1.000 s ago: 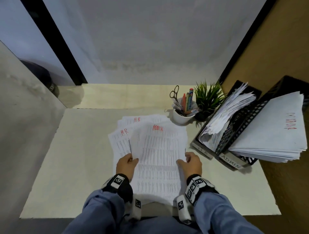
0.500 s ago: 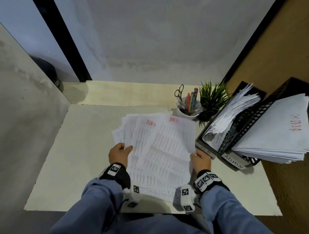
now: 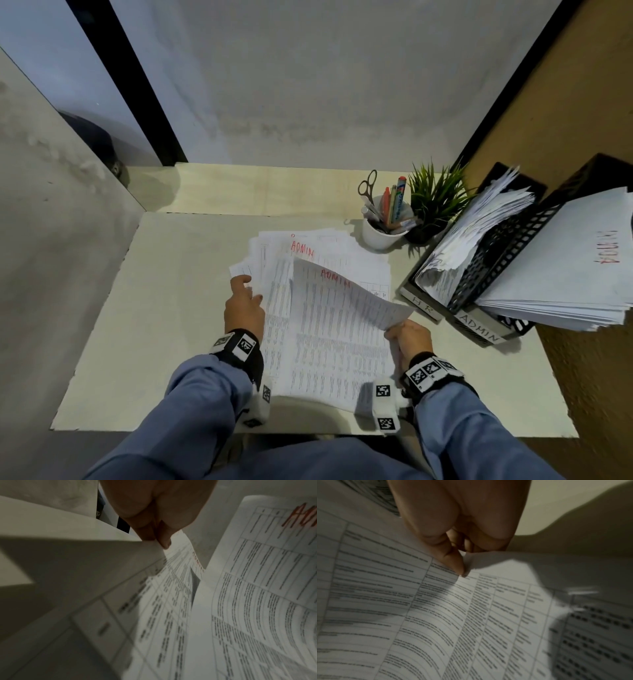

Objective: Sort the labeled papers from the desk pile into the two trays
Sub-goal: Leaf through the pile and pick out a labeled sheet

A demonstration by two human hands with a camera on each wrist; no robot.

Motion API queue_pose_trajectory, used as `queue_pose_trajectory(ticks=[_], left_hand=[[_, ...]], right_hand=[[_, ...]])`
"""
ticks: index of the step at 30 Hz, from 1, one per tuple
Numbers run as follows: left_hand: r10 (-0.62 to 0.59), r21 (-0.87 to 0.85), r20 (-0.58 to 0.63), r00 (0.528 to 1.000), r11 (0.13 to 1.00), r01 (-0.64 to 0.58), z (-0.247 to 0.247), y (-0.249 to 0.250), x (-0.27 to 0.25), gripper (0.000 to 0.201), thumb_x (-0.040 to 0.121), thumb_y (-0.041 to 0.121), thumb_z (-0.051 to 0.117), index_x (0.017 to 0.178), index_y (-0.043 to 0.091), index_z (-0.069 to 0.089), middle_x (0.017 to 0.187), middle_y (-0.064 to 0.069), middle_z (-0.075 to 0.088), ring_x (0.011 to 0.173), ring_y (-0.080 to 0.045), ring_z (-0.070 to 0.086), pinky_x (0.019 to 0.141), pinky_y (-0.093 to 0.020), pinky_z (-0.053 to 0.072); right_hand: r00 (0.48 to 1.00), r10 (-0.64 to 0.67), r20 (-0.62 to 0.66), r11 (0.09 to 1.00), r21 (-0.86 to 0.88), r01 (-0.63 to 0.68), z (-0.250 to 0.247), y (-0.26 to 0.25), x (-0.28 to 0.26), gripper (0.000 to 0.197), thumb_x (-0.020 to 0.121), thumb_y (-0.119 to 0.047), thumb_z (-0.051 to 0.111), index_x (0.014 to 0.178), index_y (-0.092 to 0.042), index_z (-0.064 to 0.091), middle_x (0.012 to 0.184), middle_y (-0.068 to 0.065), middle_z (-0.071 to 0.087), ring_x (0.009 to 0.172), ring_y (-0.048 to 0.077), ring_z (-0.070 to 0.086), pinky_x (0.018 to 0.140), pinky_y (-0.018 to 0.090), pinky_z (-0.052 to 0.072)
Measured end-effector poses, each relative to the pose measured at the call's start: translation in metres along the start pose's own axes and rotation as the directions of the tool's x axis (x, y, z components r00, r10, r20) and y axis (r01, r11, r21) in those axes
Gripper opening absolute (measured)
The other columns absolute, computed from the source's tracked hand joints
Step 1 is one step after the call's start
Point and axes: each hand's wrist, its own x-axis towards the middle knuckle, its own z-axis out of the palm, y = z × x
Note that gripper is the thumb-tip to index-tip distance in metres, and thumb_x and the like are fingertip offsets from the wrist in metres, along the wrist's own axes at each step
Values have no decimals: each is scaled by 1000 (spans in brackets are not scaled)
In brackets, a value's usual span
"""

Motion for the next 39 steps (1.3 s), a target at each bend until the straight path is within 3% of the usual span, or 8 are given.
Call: queue_pose_trajectory(ticks=[14, 20, 23, 29, 31, 34, 37, 39], left_hand=[[26, -32, 2, 1000, 999, -26, -7, -5, 3, 33, 94, 7, 51, 126, 10, 58, 109, -15, 66, 87, -23, 60, 77, -25, 46], [-7, -266, -103, 995, 964, -21, -6, 1, -11, 31, 89, -2, 46, 83, 13, 72, 95, 5, 67, 87, -13, 56, 78, -20, 42], [-112, -414, 17, 994, 904, 109, 3, -6, -7, 45, 79, -9, 42, 54, 22, 63, 68, 0, 60, 71, -21, 52, 67, -26, 42], [-134, -469, 372, 919, 827, 310, 13, 11, -13, 47, 70, -22, 38, 40, 9, 55, 76, -15, 71, 80, -30, 63, 66, -28, 55], [-198, -428, 293, 935, 847, 314, 18, 7, -7, 43, 69, -18, 38, 44, 10, 60, 96, -23, 69, 85, -31, 62, 77, -33, 52], [-291, -120, 8, 957, 950, 290, 16, 0, 6, 33, 79, -7, 43, 96, 8, 67, 117, -19, 62, 95, -34, 60, 80, -32, 47], [-398, -32, 5, 917, 917, 398, 10, -2, 12, 44, 83, 10, 57, 126, 1, 47, 129, -18, 53, 113, -39, 54, 92, -39, 46], [-406, -20, 51, 913, 913, 407, 10, 0, 12, 50, 84, 20, 63, 127, 5, 46, 125, -15, 55, 110, -35, 56, 88, -36, 45]], right_hand=[[996, 36, 76, 998, -52, -32, 1, 14, 15, 40, 60, 26, 51, 45, -10, 58, 63, 7, 58, 76, 25, 53, 74, 34, 44], [994, 25, 103, 999, -26, -23, 4, 11, 14, 40, 59, 24, 51, 45, -11, 61, 70, 8, 60, 81, 26, 54, 84, 39, 46], [994, 30, 106, 999, -17, -29, 7, 4, 12, 40, 61, 22, 53, 45, -12, 65, 71, 10, 64, 83, 28, 56, 88, 43, 48], [997, -52, 58, 994, 94, 46, 23, -14, -1, 33, 71, 21, 43, 80, -5, 62, 74, 9, 59, 77, 25, 54, 64, 29, 45], [996, -66, 64, 995, 80, 61, 25, -16, -5, 32, 69, 25, 38, 75, 2, 59, 69, 9, 55, 70, 25, 51, 60, 29, 43], [997, -40, 61, 999, -30, 41, 21, -16, -6, 28, 68, 26, 44, 56, 1, 53, 63, 7, 51, 71, 26, 49, 65, 27, 47], [993, 36, 109, 993, -117, -23, 19, -13, 0, 25, 77, 13, 54, 66, -10, 57, 70, 4, 55, 74, 23, 52, 80, 34, 52], [987, 79, 140, 990, -130, -61, 20, -13, 1, 22, 73, 4, 58, 63, -16, 58, 64, 4, 52, 69, 21, 47, 66, 34, 45]])
